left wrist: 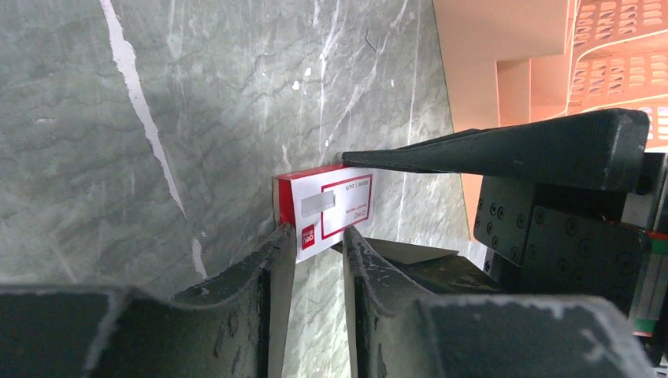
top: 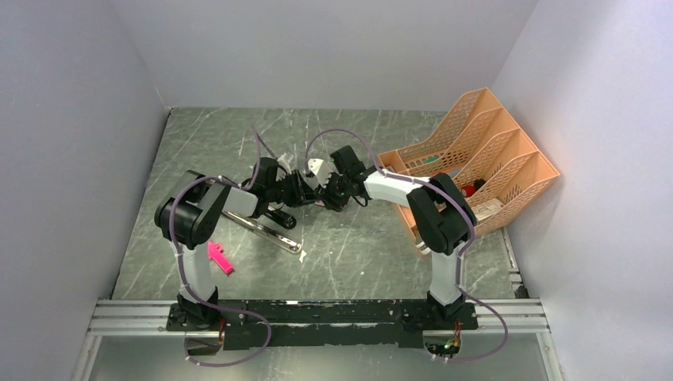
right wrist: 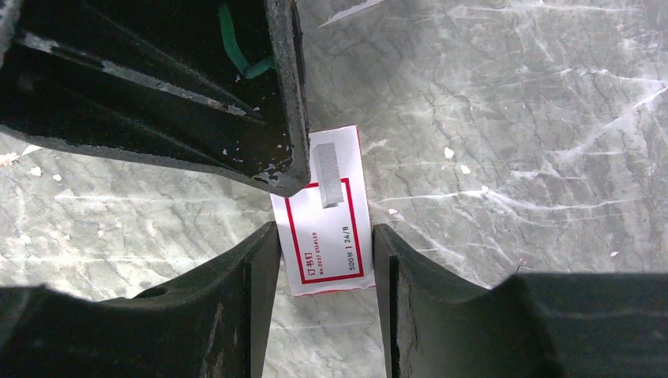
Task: Load the staples into the stapler
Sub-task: Open the staple box at the center of the board.
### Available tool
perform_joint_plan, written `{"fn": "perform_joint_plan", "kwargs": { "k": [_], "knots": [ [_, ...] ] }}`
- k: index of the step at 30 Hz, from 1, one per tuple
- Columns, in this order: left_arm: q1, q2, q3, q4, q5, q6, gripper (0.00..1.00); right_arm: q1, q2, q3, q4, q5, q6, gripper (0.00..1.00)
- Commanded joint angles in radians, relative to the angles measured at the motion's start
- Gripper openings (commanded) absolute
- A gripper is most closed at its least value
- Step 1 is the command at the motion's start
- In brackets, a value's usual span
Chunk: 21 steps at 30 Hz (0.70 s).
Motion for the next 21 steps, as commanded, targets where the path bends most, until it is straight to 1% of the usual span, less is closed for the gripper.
{"fn": "perform_joint_plan", "kwargs": {
  "k": [1,8,10,21],
  "knots": [
    [-0.007,0.017,0.015,0.093,0.068,-0.016,0.32,0.006,0.057,-0.01,-0.037,0.008,-0.017,0.49],
    [-0.017,0.037,0.009,0.159,0.108,-0.037,0.3,0.008,0.057,-0.004,-0.019,-0.018,-0.015,0.49],
    [-0.023,0.041,0.01,0.165,0.115,-0.038,0.3,0.007,0.085,-0.003,-0.014,-0.021,-0.015,0.5],
    [-0.04,0.062,0.015,0.189,0.137,-0.044,0.27,0.012,0.091,-0.005,0.009,-0.033,-0.014,0.5]
  ]
}}
